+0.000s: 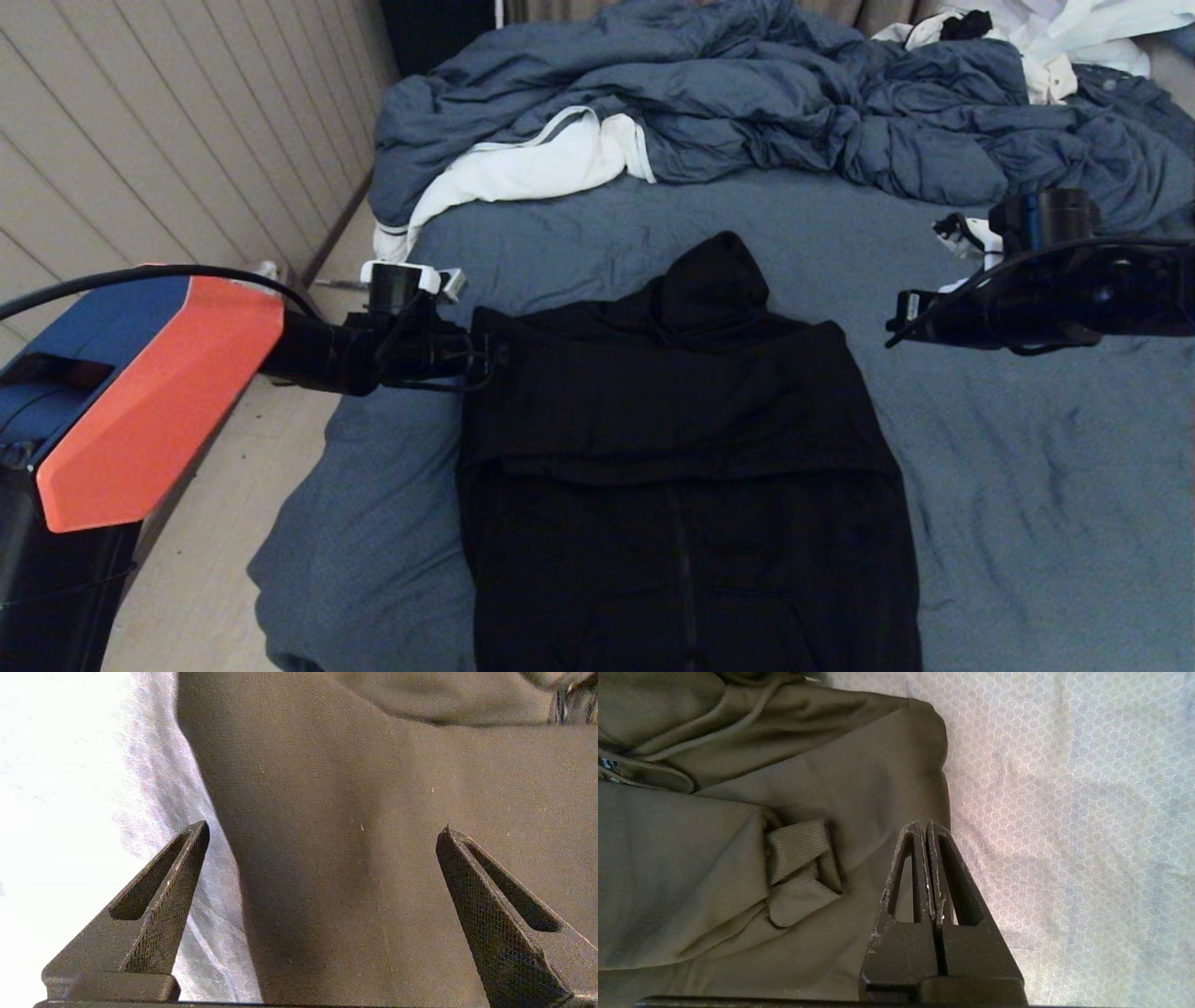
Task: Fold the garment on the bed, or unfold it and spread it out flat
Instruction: Fold the black sweatshirt
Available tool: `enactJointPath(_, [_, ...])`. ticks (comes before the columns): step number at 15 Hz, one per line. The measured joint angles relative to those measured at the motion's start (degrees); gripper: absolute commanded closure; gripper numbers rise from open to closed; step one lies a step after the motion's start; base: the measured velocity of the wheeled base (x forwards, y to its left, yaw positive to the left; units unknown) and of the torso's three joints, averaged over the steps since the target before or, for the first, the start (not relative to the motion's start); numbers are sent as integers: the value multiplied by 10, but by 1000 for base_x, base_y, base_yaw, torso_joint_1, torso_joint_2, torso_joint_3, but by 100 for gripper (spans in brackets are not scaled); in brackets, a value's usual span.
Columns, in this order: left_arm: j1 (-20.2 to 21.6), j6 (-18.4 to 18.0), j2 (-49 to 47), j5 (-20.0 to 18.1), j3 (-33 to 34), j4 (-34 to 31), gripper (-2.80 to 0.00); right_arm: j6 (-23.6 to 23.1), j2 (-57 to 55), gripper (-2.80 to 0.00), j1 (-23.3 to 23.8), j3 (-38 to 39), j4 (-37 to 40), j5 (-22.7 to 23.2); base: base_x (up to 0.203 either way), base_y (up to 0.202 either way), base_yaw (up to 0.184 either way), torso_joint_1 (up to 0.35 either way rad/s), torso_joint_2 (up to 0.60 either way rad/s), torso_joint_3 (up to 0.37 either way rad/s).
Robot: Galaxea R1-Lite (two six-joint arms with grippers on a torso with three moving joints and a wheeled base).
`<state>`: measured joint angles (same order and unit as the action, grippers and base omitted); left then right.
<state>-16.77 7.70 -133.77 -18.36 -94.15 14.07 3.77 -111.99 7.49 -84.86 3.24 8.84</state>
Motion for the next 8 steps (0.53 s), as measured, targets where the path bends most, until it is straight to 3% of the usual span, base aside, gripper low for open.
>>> enactJointPath(7, [3, 1, -3, -1, -10, -12, -280, -2, -28, 0, 9, -18, -7, 1, 0, 0, 0, 0, 0, 0])
enactJointPath(8, [3, 1, -4, -1, -11, -12, 0, -2, -28, 0, 7, -19, -7, 1, 0, 0, 0, 0, 0, 0])
